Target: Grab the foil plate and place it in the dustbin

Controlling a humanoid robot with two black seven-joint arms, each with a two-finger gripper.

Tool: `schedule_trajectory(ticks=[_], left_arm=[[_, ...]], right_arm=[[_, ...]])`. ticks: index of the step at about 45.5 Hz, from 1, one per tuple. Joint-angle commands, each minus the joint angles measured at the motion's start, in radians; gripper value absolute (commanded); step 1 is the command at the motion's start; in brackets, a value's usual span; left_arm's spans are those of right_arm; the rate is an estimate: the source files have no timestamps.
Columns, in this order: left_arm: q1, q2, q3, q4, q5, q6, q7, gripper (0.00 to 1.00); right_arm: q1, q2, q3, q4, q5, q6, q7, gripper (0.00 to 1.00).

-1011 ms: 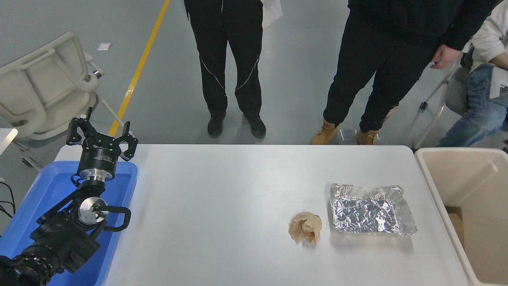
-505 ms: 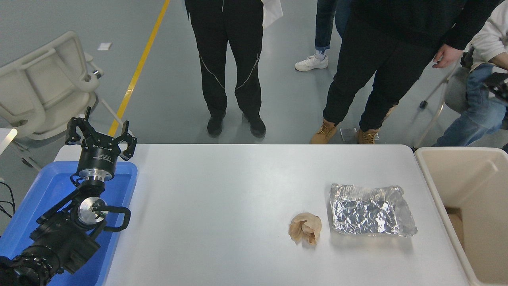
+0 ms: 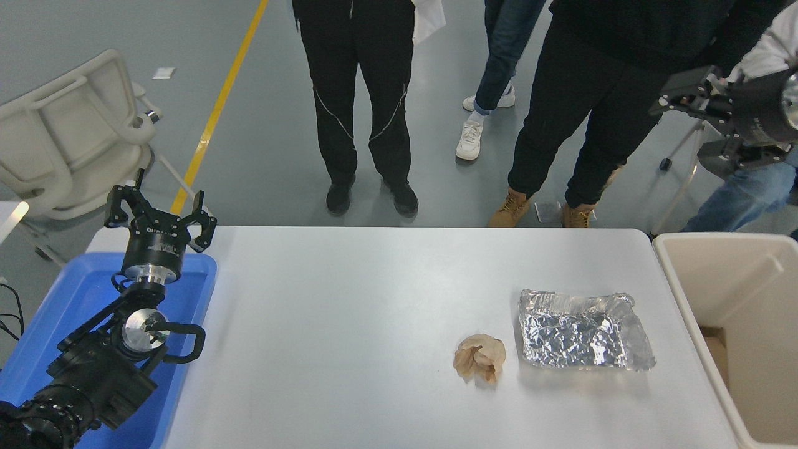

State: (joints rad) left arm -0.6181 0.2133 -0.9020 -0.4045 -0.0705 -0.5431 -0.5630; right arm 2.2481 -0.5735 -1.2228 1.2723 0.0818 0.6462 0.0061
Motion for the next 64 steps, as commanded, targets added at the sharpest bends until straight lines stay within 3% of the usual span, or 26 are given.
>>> schedule_trajectory(ticks=[1,8,38,64], left_arm=[[0.0,0.0,0.0,0.001,0.0,0.0,0.0,0.99],[0.0,0.0,0.0,0.0,0.0,0.0,0.0,0.99],[0.001,0.0,0.0,0.001,0.0,0.0,0.0,0.99],[0.001,0.0,0.0,0.001,0.0,0.0,0.0,0.99]], right_arm=[[0.175,0.095,-0.092,0.125,-0.022,0.139,0.003,1.0],[0.243,0.138,-0.113,0.188,-0.017,0.139,0.006,1.0],[0.254,0.129,-0.053,0.197,-0.008,0.139,0.005,1.0],[-0.094,0.099,-0.093,0.102,-0.028,0.139,0.0,1.0]])
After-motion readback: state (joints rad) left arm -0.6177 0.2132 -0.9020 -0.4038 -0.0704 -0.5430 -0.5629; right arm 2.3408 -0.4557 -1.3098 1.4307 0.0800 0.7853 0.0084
